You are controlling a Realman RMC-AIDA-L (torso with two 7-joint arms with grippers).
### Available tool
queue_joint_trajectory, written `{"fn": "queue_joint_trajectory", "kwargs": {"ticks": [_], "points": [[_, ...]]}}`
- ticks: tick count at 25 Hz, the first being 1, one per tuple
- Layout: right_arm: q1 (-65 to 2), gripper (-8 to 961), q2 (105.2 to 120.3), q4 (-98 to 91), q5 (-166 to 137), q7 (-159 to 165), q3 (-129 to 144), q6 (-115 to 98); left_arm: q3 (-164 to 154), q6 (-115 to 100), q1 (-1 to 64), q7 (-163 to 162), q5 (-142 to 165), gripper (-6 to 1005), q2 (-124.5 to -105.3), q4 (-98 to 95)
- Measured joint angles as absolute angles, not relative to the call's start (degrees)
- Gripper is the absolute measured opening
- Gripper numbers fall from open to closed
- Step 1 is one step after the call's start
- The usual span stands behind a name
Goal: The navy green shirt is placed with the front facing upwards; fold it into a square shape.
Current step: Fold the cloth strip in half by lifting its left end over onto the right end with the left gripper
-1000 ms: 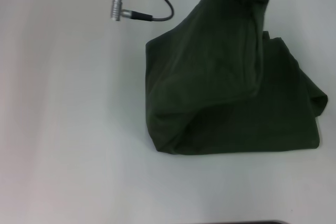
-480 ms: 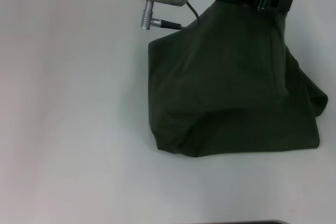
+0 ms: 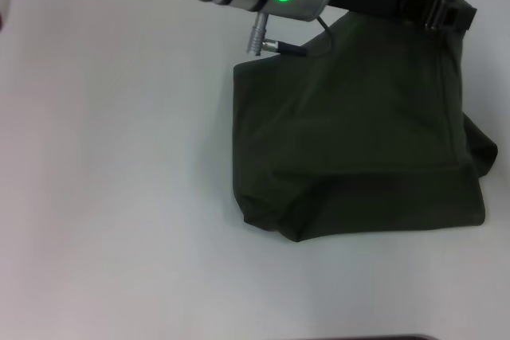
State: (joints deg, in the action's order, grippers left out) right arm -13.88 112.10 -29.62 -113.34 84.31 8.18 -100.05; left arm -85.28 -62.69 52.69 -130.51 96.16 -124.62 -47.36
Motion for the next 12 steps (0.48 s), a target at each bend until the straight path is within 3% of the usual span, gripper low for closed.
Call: {"fn": "queue_joint_trajectory", "kwargs": {"ticks": [12], "points": [[-13.96,899,112.13,-29.62,-113.64,84.36,8.17,-100.11,-92.46,-56.10,54.25,-129.84,94.66,-2,-124.62,-46.15]]}}
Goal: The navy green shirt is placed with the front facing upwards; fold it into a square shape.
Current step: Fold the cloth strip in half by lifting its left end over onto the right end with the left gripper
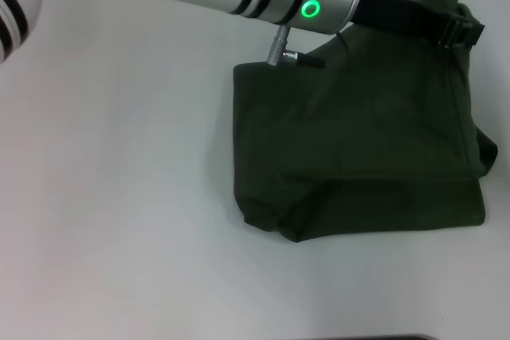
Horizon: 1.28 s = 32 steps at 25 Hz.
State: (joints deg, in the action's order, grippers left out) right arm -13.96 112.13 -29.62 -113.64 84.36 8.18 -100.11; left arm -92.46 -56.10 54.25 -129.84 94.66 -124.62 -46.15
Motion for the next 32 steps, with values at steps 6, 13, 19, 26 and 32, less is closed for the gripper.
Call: {"fn": "queue_joint_trajectory", "kwargs": {"ticks": [6,13,19,26,32], "points": [[-13.93,900,112.13,-29.62,-113.64,84.37,8.17,-100.17,-95.13,-53.90,54.86,-129.82,94.08,-2,-124.62,-45.79],[-13.33,900,112.13,-30.26,-113.31,84.21,6.12,-100.20,-95.35,-53.09,54.88,-129.91,94.08,-1,-124.62,-45.32],[-12.63,899,112.13,-30.32,-113.21,84.11,3.66,-100.20,-95.45,-52.90,54.86,-129.93,94.07,-2,-124.63,-45.07],[-12.49,900,112.22,-30.33,-113.19,84.09,2.30,-100.50,-95.36,-52.76,54.84,-129.85,94.08,-2,-124.62,-44.85],[-12.49,899,112.31,-30.33,-113.19,84.08,2.28,-100.75,-95.45,-52.33,54.97,-129.83,94.09,-1,-124.63,-44.46]]}}
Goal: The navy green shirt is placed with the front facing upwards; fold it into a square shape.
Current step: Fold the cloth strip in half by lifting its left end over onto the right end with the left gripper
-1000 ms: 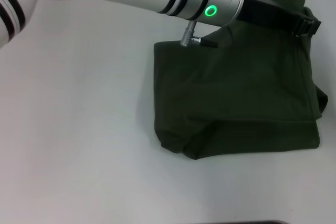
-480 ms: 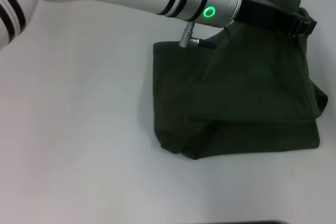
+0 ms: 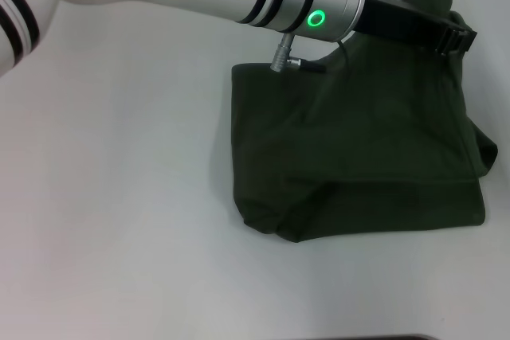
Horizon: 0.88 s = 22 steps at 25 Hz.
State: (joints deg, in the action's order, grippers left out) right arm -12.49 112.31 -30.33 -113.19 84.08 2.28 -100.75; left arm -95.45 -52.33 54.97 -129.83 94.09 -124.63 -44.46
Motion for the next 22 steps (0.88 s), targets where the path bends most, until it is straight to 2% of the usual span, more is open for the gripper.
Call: {"fn": "queue_joint_trajectory", "kwargs": {"ticks": [22], "points": [[-13.01,899,112.61,-30.32,-113.38,84.07,2.70,-100.86,-96.38,-49.45,56.64,-129.63,91.37,-1,-124.63,-42.79]]}}
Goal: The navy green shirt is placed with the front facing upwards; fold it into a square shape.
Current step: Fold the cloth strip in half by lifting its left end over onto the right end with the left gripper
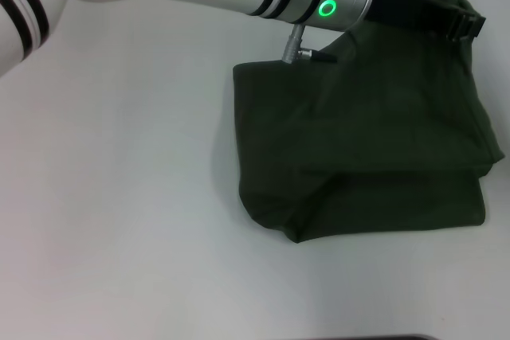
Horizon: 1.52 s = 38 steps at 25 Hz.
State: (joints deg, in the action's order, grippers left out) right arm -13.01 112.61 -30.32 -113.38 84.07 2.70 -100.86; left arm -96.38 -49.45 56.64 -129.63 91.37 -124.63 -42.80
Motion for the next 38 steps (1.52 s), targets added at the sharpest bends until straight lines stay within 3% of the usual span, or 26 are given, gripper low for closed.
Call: {"fn": "queue_joint_trajectory", "kwargs": {"ticks": [38], "points": [[-13.74,899,112.66,-30.32,-113.55,84.03,2.81,-100.63,-96.29,-45.47,57.85,-129.02,90.88,-1,-124.63,-42.25]]}}
